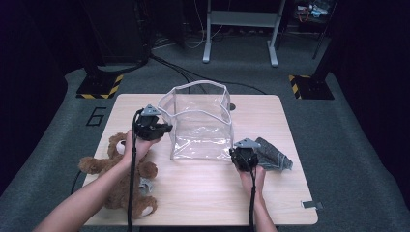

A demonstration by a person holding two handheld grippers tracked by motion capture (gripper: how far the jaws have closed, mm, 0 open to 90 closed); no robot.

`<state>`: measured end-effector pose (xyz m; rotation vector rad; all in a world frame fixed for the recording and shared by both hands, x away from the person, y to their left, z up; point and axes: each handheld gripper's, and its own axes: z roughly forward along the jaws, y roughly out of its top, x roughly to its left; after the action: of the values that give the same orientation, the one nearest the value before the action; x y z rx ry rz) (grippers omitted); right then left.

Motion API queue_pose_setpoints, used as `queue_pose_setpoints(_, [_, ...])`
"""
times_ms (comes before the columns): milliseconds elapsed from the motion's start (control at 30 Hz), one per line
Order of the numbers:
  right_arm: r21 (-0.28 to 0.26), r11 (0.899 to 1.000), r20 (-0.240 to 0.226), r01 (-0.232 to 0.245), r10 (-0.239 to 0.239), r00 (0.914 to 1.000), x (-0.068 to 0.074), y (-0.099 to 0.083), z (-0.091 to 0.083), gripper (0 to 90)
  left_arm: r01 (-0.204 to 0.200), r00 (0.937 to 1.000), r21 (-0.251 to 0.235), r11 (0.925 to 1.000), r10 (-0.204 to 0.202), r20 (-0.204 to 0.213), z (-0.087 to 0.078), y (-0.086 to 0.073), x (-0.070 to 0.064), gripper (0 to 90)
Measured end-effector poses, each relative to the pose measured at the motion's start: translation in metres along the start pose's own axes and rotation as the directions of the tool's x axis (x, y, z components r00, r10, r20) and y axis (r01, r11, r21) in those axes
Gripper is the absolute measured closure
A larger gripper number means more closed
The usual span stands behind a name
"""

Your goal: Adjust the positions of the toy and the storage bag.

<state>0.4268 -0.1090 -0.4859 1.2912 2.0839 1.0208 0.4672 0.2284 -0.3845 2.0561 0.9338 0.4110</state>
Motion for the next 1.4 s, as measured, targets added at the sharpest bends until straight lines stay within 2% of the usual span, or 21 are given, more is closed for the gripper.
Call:
queue_pose_setpoints(100, [-0.006,1.0,0.0,0.006,-0.006,1.0,0.0,-0.005,-0.004,86.6,-0.012,0.9999,-0.003,0.9999,0.012,0.012,-0.003,-0.003,-0.004,85.2])
queue_pose_setpoints(167, [-0.009,1.0,-0.008,-0.01,0.01,0.9999,0.001,-0.008,-0.007,86.6,-0.016,0.9998,-0.01,0.9998,0.016,0.013,-0.005,-0.005,-0.008,85.1])
queue_pose_setpoints(267, [-0.013,1.0,-0.001,0.008,-0.009,1.0,0.001,-0.011,-0.011,86.6,-0.023,0.9995,-0.01,0.9997,0.023,0.021,-0.008,-0.008,-0.011,85.1])
queue_pose_setpoints(467, [-0.021,1.0,-0.002,0.008,-0.008,1.0,0.007,-0.017,-0.02,86.7,-0.011,0.9995,-0.023,0.9997,0.012,0.031,-0.012,-0.013,-0.014,85.1])
queue_pose_setpoints(567, [-0.028,0.999,-0.002,0.015,-0.015,0.9999,0.008,-0.019,-0.023,86.7,-0.021,0.9993,-0.028,0.9994,0.021,0.031,-0.015,-0.016,-0.017,85.1])
queue_pose_setpoints(600, [-0.029,1.0,-0.006,0.004,-0.004,1.0,0.009,-0.021,-0.024,86.7,-0.026,0.9991,-0.026,0.9993,0.026,0.034,-0.016,-0.016,-0.018,85.1])
queue_pose_setpoints(667, [-0.033,0.999,-0.004,0.009,-0.009,0.9999,0.009,-0.023,-0.026,86.7,-0.013,0.9987,-0.024,0.9996,0.014,0.048,-0.017,-0.018,-0.02,85.1])
queue_pose_setpoints(800, [-0.038,0.999,0.004,0.001,-0.001,1.0,0.01,-0.025,-0.029,86.7,-0.031,0.9986,-0.034,0.9989,0.033,0.043,-0.02,-0.021,-0.025,85.1])
queue_pose_setpoints(867, [-0.04,0.999,-0.003,0.018,-0.018,0.9998,0.011,-0.027,-0.031,86.7,-0.026,0.9984,-0.031,0.9992,0.027,0.049,-0.023,-0.023,-0.027,85.2])
queue_pose_setpoints(1300, [-0.053,0.998,-0.019,0.018,-0.019,0.9996,0.02,-0.039,-0.043,86.4,-0.03,0.9974,-0.047,0.9985,0.033,0.064,-0.034,-0.035,-0.034,84.8])
queue_pose_setpoints(1333, [-0.052,0.998,-0.021,0.021,-0.023,0.9995,0.019,-0.041,-0.043,85.6,-0.033,0.9975,-0.046,0.9984,0.036,0.061,-0.034,-0.035,-0.035,84.5])
queue_pose_setpoints(1400, [-0.045,0.999,-0.03,0.013,-0.014,0.9994,0.018,-0.043,-0.042,69.2,-0.037,0.998,-0.048,0.9982,0.04,0.049,-0.033,-0.035,-0.035,78.2])
